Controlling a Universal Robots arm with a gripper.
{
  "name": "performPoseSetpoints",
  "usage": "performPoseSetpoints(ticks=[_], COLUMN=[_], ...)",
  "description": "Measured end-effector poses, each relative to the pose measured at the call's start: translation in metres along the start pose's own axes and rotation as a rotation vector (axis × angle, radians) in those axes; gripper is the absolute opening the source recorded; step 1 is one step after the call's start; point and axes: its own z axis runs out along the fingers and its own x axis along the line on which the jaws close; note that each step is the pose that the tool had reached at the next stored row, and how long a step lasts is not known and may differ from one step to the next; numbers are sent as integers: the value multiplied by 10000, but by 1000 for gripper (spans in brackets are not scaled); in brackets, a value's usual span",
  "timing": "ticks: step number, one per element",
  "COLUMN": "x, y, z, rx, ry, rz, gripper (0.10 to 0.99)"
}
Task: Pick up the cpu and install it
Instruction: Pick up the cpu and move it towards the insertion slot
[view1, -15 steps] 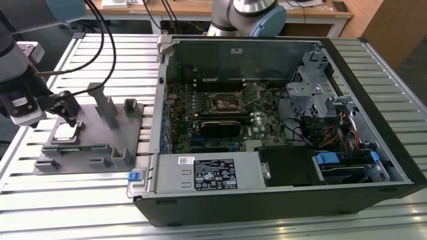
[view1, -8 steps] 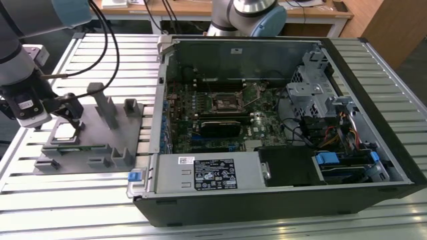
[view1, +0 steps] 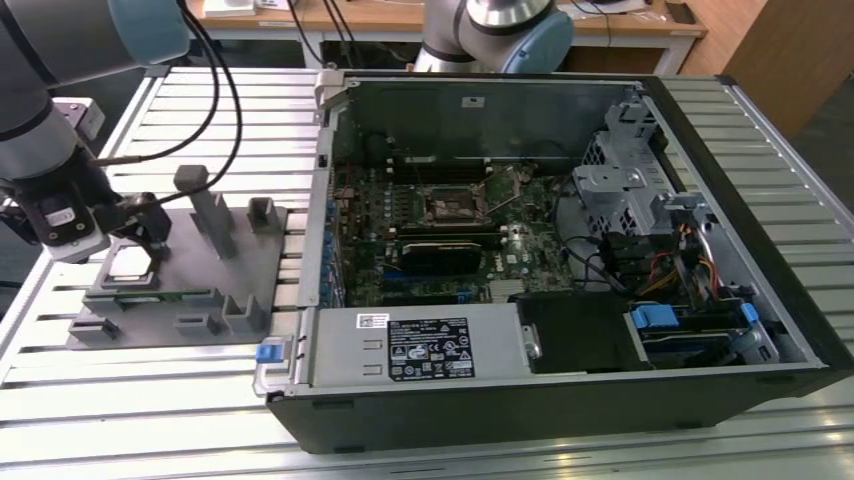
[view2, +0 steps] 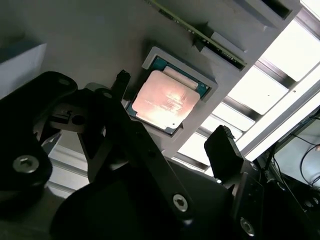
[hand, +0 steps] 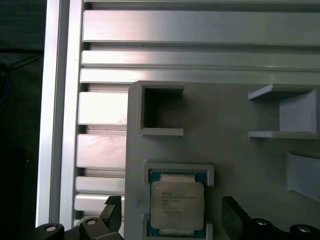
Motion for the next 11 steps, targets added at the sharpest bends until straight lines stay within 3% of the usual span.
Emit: performPoseSetpoints(ticks=[4, 5, 10, 11], x=[-5, -5, -9, -11], y=[-1, -1, 1, 2], z=[38, 44, 63, 65], rx=[-6, -5, -5, -6], ry=[0, 0, 2, 0], rz=[0, 0, -1, 0], gripper=[863, 796, 780, 714])
